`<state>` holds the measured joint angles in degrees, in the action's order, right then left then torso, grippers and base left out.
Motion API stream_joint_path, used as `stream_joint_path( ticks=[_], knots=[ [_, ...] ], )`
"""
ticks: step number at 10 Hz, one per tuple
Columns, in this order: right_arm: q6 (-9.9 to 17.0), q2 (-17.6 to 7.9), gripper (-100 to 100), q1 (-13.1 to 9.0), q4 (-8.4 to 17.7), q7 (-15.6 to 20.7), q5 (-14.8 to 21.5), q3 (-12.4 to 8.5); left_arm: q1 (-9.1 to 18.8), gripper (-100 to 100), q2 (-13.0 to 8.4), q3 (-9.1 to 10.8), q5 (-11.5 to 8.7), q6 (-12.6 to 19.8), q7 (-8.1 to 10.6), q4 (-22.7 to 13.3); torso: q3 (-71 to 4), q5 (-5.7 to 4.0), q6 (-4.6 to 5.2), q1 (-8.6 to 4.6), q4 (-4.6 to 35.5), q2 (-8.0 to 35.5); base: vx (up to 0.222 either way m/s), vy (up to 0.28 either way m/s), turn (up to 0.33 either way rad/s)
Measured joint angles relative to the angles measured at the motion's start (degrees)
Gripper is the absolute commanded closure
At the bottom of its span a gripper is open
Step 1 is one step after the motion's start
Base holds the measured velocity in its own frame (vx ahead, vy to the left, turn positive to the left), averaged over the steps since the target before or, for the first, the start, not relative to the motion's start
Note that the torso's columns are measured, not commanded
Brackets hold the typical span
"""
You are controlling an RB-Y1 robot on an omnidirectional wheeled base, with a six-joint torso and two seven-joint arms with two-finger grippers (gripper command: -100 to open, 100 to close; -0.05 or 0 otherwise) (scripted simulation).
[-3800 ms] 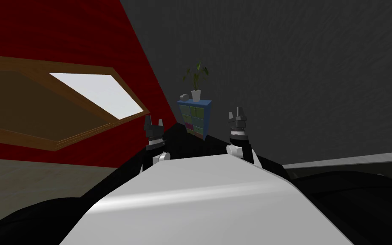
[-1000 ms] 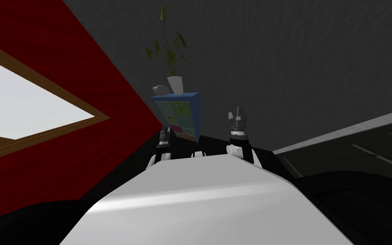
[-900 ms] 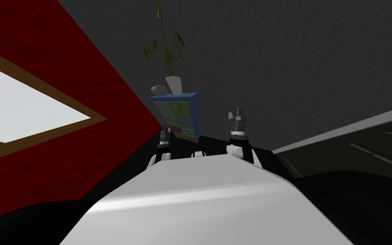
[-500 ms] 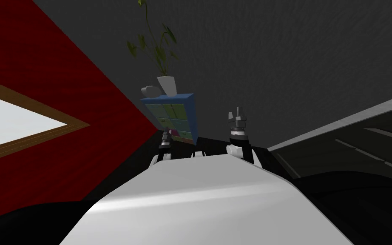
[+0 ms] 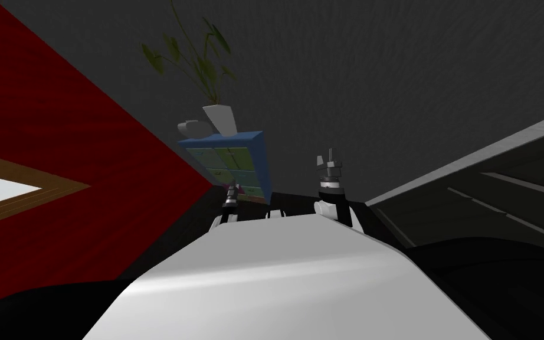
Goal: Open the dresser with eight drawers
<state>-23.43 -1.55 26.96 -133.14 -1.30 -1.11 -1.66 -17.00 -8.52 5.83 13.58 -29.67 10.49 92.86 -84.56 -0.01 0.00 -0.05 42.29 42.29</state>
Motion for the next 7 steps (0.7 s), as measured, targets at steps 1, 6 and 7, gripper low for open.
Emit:
stream_joint_path(
  ticks=[1, 6, 7],
  knots=[
    [0.0, 0.0, 0, 0.0, 0.0, 0.0, 0.0, 0.0, 0.2, -100, 0.1, 0.17, 0.7, -0.1, 0.38, -1.3, 0.0, 0.01, 0.00, 0.05, 0.0, -0.1, 0.113, 0.000, -0.131],
    [0.0, 0.0, 0, 0.0, 0.0, 0.0, 0.0, 0.0, 1.8, -100, -0.8, 1.43, 3.5, -1.3, 2.26, -7.9, 0.0, 0.00, 0.00, 0.02, 0.0, 0.1, 0.085, 0.001, -0.101],
    [0.0, 0.0, 0, 0.0, 0.0, 0.0, 0.0, 0.0, 2.2, -100, -1.2, 1.73, 4.1, -1.6, 2.69, -9.4, 0.0, 0.02, 0.01, 0.07, 0.0, 0.0, 0.091, -0.008, -0.128]
  ],
)
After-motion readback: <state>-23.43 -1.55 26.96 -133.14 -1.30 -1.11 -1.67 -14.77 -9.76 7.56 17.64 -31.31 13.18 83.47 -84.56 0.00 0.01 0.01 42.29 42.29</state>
